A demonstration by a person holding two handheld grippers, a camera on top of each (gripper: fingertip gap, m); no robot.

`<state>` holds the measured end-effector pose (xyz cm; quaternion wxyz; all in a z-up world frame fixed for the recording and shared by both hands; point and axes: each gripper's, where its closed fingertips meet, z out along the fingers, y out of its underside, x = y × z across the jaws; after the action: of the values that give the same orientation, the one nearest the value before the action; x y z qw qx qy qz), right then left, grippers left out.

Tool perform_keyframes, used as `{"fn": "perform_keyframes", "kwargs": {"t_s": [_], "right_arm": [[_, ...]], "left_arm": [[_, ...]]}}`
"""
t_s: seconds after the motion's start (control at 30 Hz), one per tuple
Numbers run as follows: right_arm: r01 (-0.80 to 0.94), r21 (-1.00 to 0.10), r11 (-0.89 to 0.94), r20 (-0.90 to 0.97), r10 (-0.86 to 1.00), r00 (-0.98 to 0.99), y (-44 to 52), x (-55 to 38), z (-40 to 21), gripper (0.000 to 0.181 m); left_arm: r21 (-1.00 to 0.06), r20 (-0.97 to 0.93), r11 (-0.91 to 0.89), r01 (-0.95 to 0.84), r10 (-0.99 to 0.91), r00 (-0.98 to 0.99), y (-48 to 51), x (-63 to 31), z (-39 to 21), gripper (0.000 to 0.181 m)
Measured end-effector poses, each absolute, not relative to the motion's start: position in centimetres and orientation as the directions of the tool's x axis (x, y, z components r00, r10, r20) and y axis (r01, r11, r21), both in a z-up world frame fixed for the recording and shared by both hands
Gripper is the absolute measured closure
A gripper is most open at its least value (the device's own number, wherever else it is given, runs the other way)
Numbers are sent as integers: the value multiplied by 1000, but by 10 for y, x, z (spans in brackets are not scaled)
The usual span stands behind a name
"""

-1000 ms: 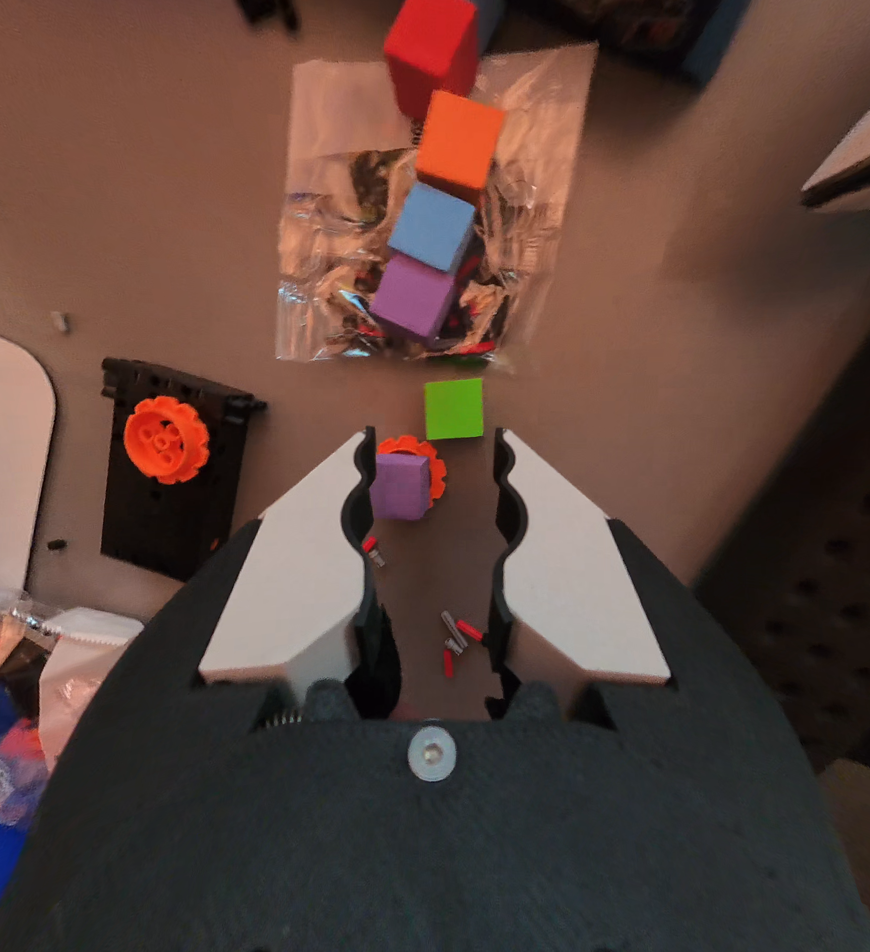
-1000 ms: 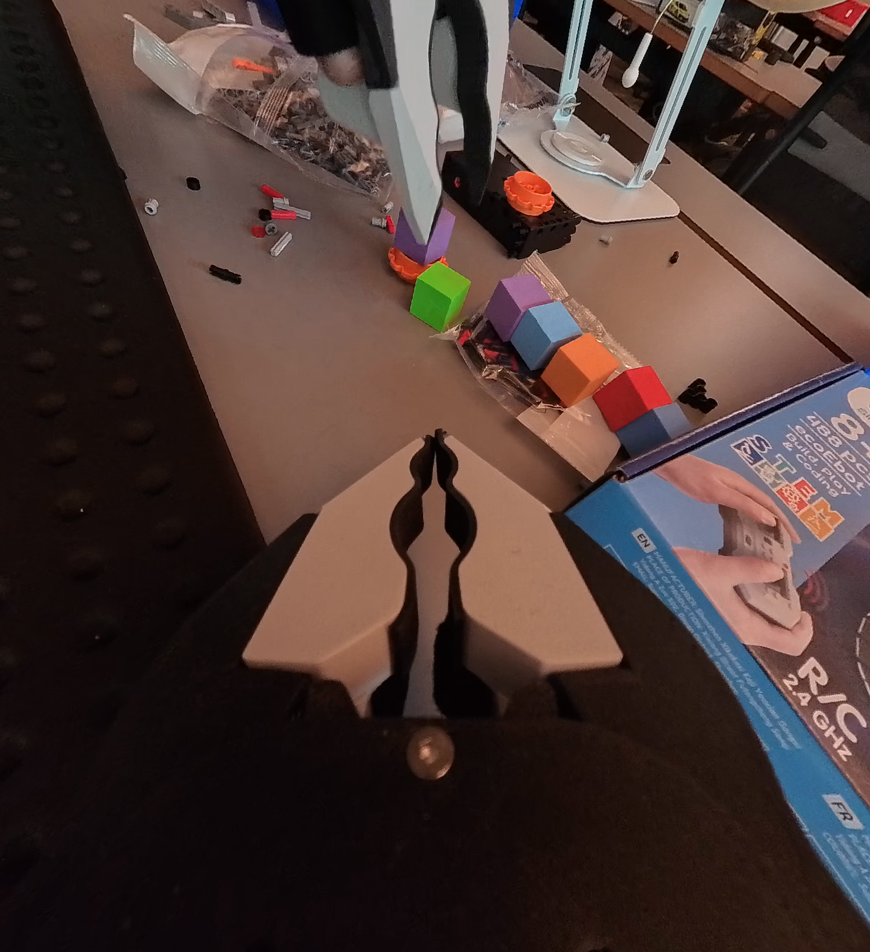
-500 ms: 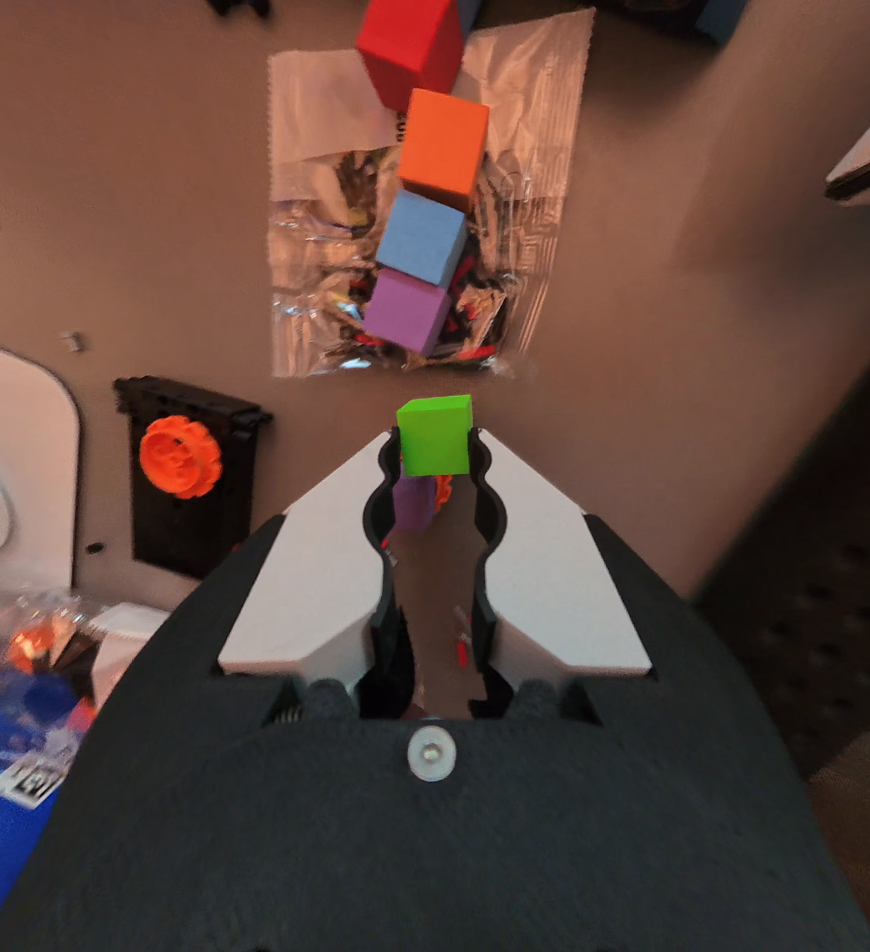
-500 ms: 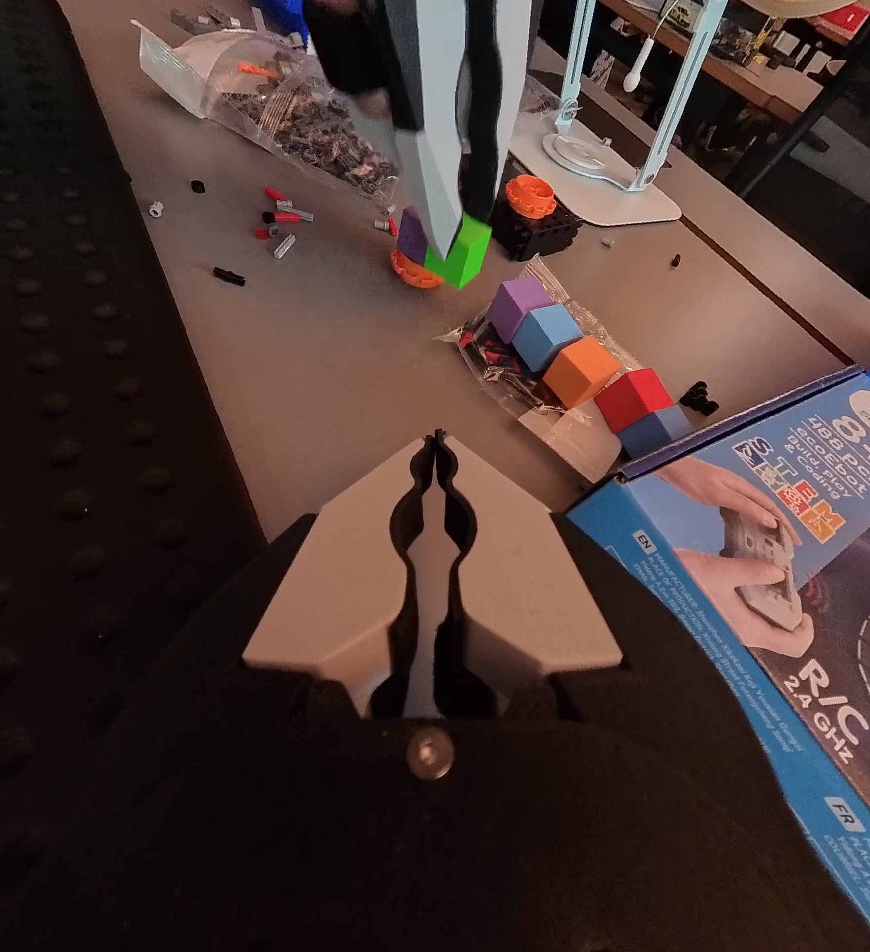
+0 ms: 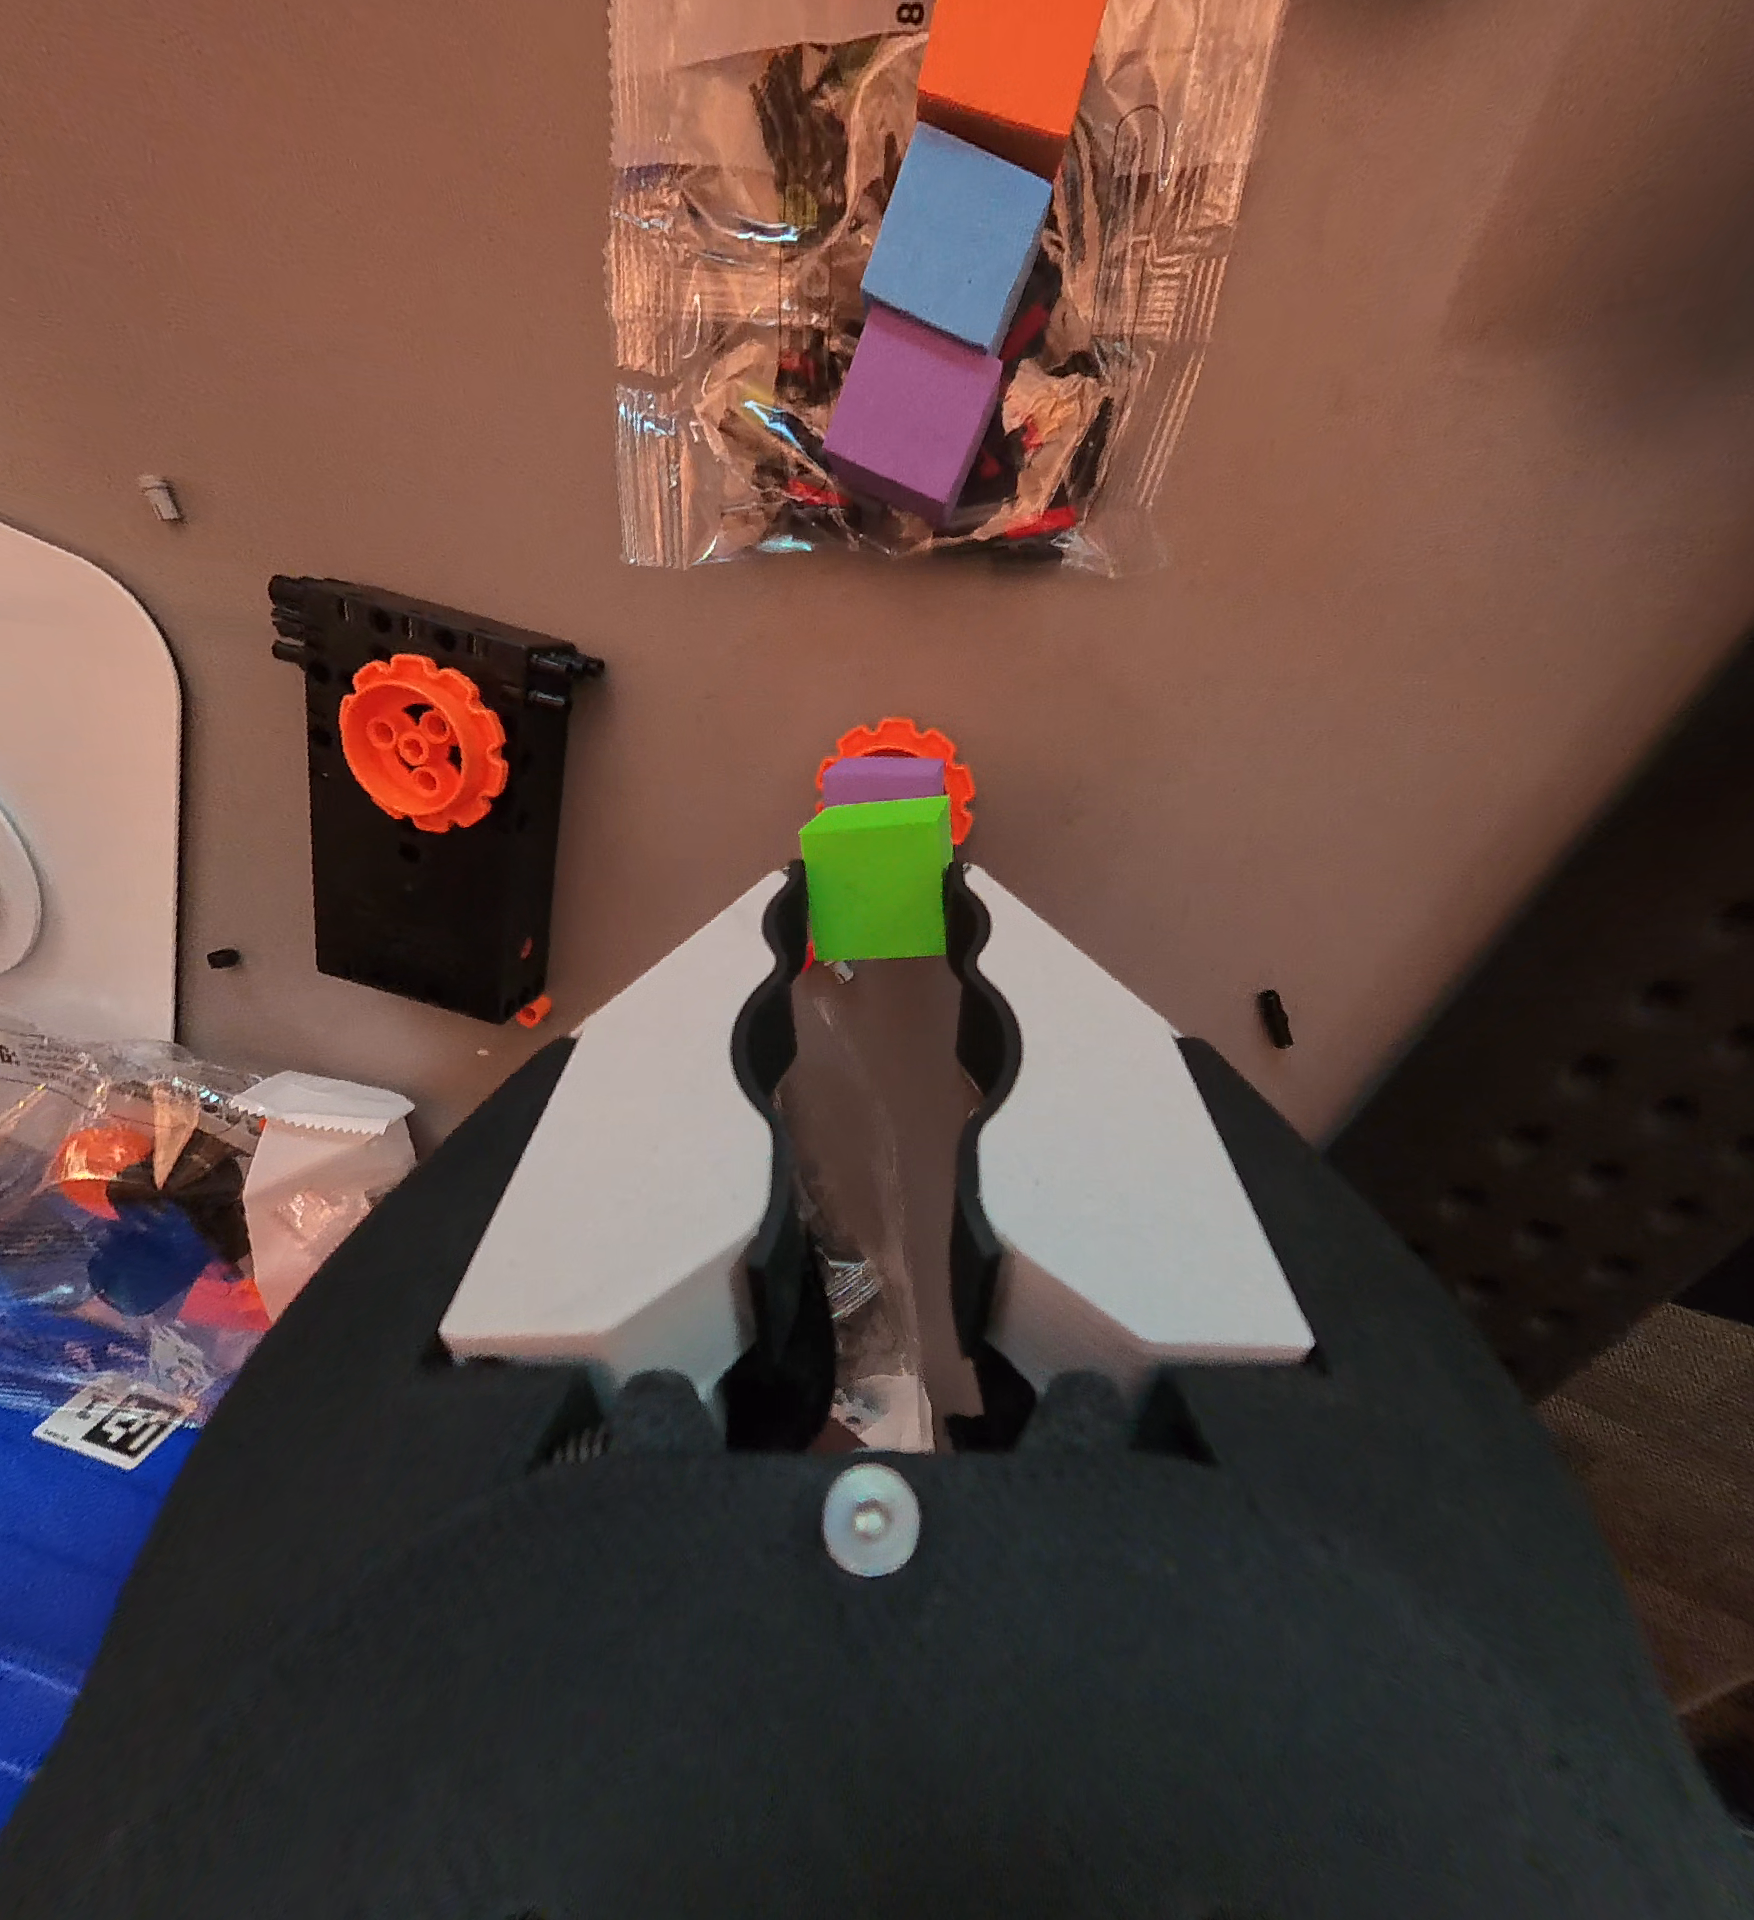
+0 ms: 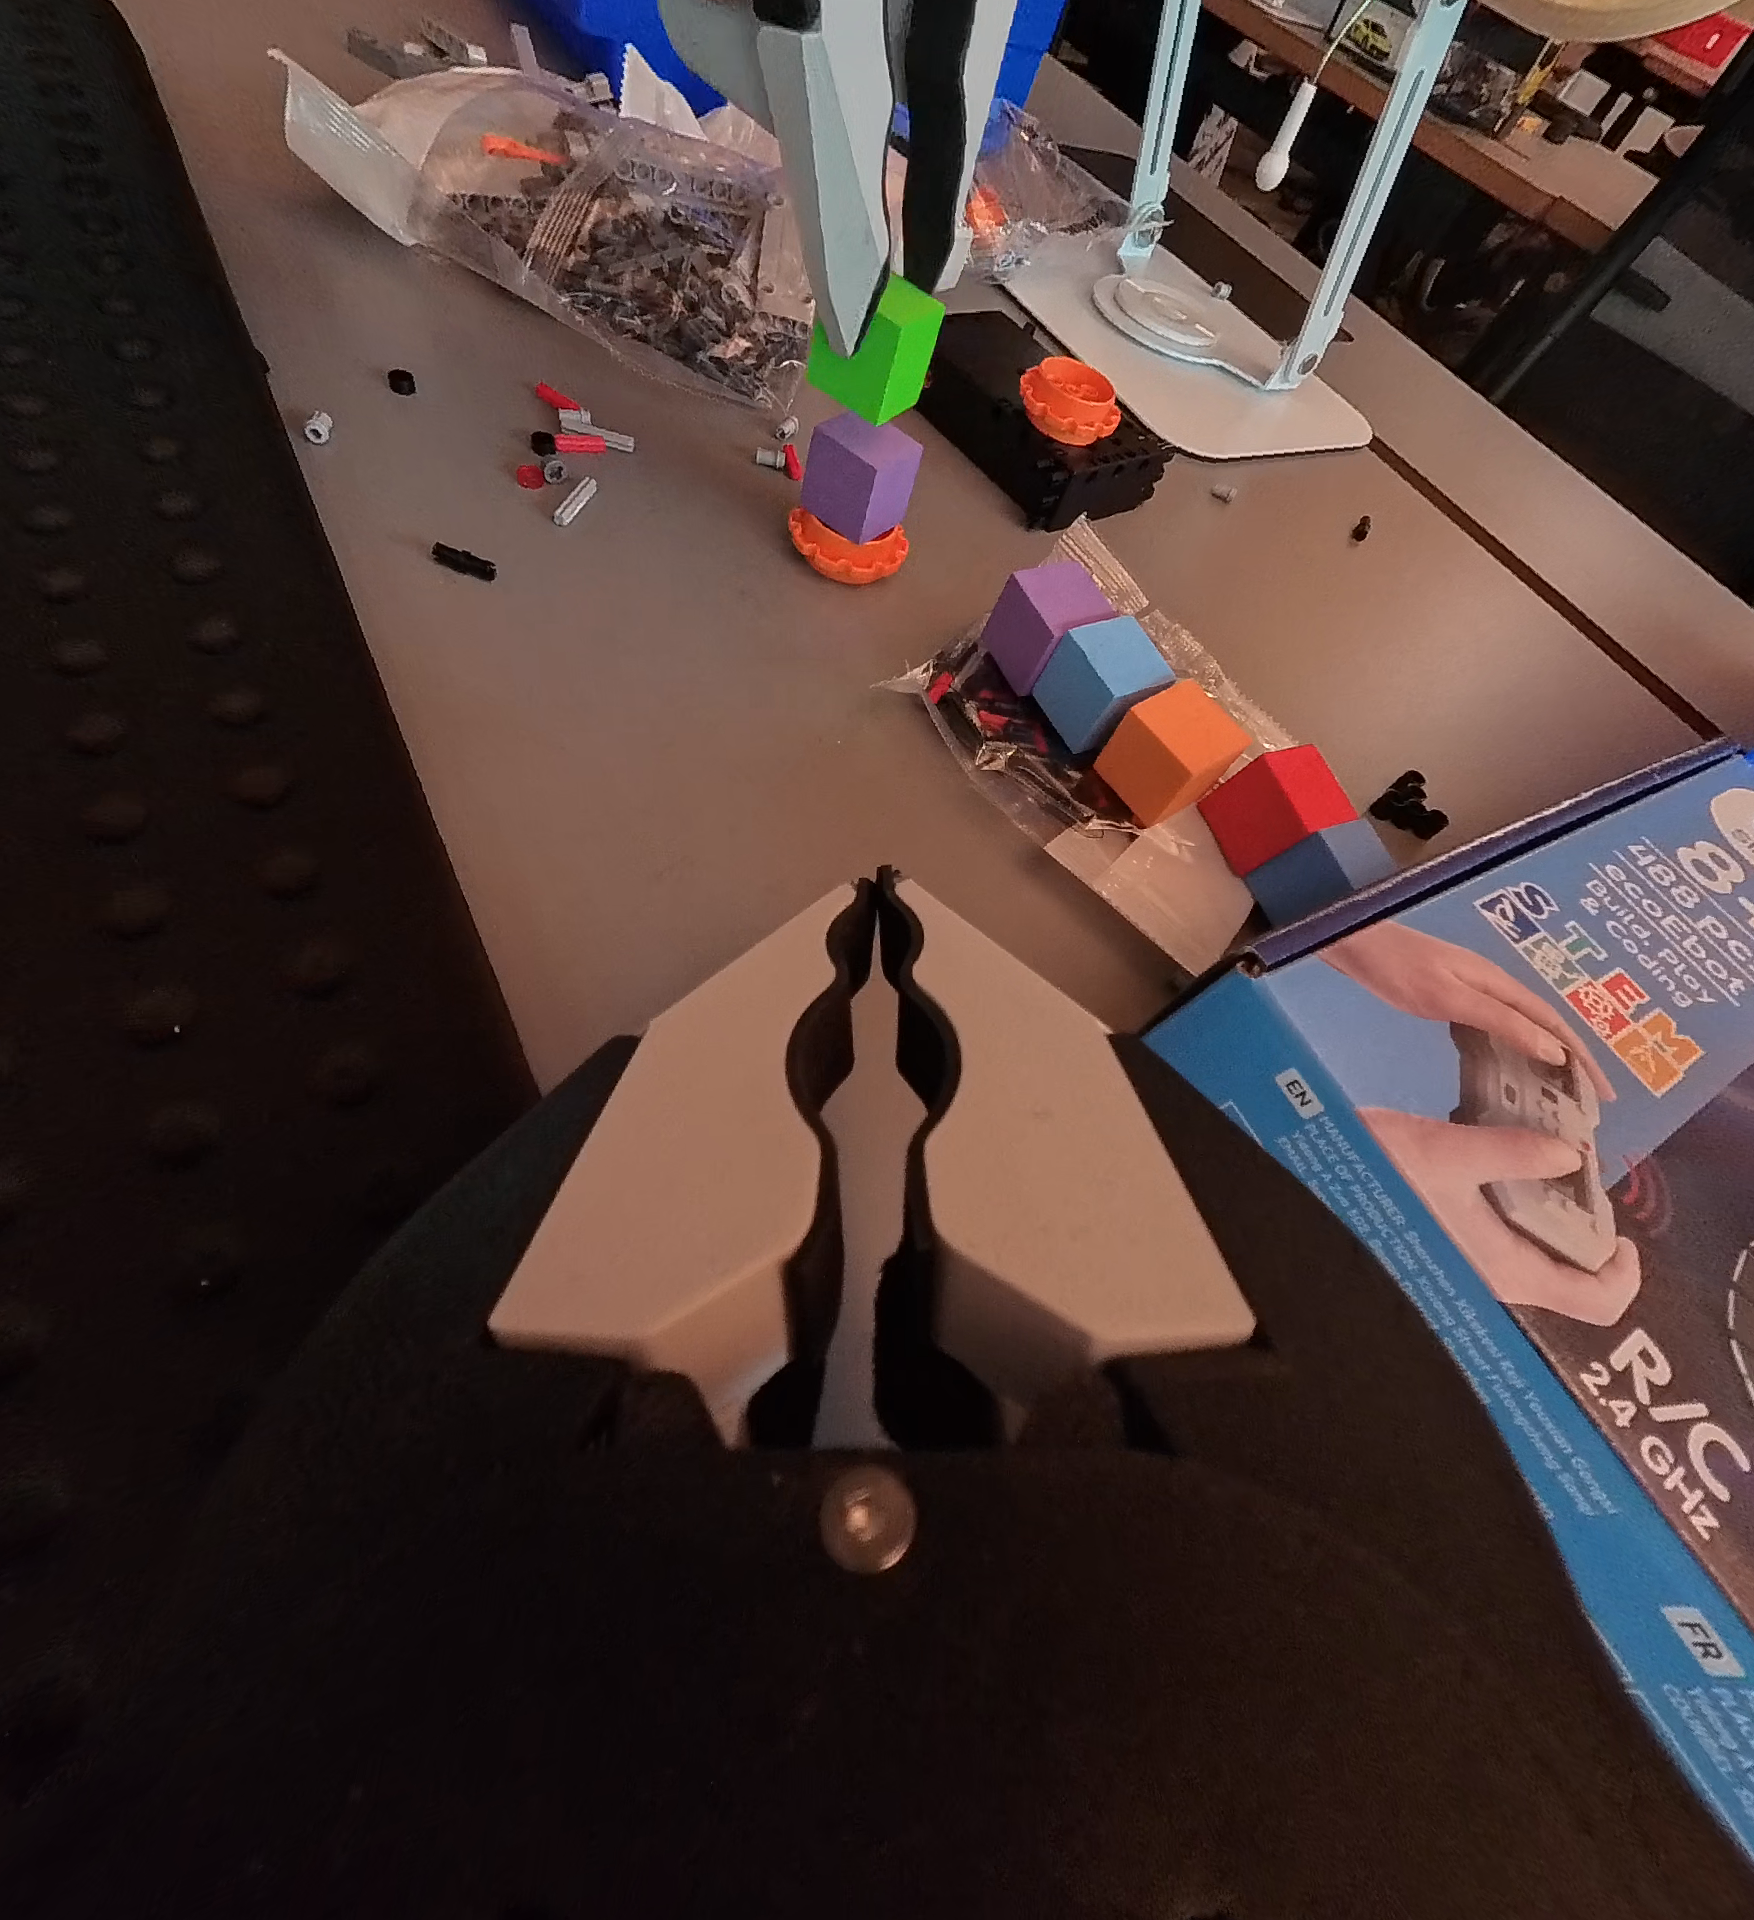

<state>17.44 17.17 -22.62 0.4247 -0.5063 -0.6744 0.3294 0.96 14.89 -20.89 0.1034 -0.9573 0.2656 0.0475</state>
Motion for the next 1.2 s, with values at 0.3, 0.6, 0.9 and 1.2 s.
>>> {"fn": "perform_keyframes", "kwargs": {"t_s": [0.3,0.6,0.9,1.2], "right_arm": [[404,-874,270,239,963,-126,172,174,-226,181],[403,-875,269,238,963,-126,172,174,-226,181],[401,-876,269,238,963,-126,172,174,-226,181],[398,-877,270,239,963,-126,171,174,-226,181]], "left_arm": [[-140,-160,-823,-550,-530,833,153,10,-214,156],[-119,-172,-817,-565,-543,822,152,9,-221,156],[-129,-181,-809,-574,-550,816,157,9,-216,156],[-119,-181,-811,-573,-550,815,157,8,-221,156]]}}
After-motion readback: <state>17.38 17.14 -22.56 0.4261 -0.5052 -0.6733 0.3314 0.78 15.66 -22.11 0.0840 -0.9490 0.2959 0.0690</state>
